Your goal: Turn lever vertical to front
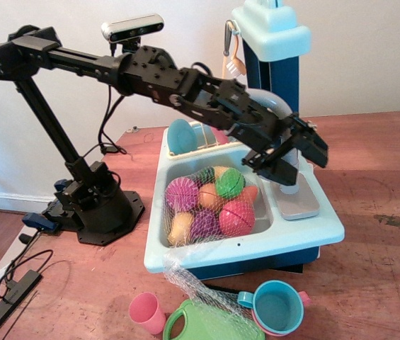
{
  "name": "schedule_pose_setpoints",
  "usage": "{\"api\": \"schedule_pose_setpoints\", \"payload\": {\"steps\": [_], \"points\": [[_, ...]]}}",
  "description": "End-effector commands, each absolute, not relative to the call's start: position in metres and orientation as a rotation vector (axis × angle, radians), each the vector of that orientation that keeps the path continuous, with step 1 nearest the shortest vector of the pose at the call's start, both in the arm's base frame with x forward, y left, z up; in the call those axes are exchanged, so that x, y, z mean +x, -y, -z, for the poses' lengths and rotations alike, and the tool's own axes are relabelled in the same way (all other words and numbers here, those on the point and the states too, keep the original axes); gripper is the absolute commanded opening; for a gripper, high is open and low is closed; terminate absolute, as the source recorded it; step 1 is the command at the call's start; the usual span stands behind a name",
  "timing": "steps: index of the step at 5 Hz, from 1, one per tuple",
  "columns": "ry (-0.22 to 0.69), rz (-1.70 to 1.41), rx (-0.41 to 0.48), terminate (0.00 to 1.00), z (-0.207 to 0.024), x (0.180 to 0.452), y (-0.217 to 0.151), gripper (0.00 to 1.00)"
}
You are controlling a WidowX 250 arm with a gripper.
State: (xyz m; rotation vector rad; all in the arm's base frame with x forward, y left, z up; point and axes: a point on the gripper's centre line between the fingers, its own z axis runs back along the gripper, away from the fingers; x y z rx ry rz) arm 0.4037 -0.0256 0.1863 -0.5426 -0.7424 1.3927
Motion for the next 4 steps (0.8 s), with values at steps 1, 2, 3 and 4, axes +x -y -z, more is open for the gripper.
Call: {"api": "schedule_pose_setpoints", "payload": {"steps": [1, 2, 3, 4], "points": [[0.781, -1.442, -0.575, 0.00, -0.194, 0.385, 0.012, 1.00], [0.775, -1.439, -0.585, 0.00, -0.191, 0.370, 0.018, 1.00], [0.770, -1.435, -0.578, 0.00, -0.195, 0.352, 0.021, 1.00], [0.754, -1.430, -0.555, 0.00, -0.200, 0.330, 0.026, 1.00]]}}
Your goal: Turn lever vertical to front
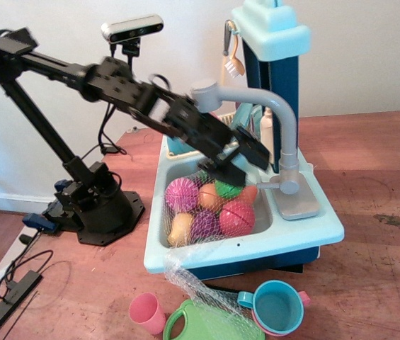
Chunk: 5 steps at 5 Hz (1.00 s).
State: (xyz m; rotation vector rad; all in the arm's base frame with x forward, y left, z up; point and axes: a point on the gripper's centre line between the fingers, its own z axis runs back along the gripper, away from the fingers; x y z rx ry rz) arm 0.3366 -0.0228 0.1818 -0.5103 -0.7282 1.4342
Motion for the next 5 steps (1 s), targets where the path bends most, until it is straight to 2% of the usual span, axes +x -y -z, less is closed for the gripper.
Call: {"api": "schedule_pose_setpoints", "payload": {"steps": [1, 2, 4, 5], "points": [[0.751, -1.416, -0.526, 0.00, -0.209, 0.302, 0.036, 1.00], [0.742, -1.405, -0.537, 0.00, -0.211, 0.288, 0.051, 1.00], [0.685, -1.341, -0.577, 0.00, -0.216, 0.298, 0.066, 1.00], [0.685, -1.341, -0.577, 1.00, -0.216, 0.298, 0.066, 1.00]]}}
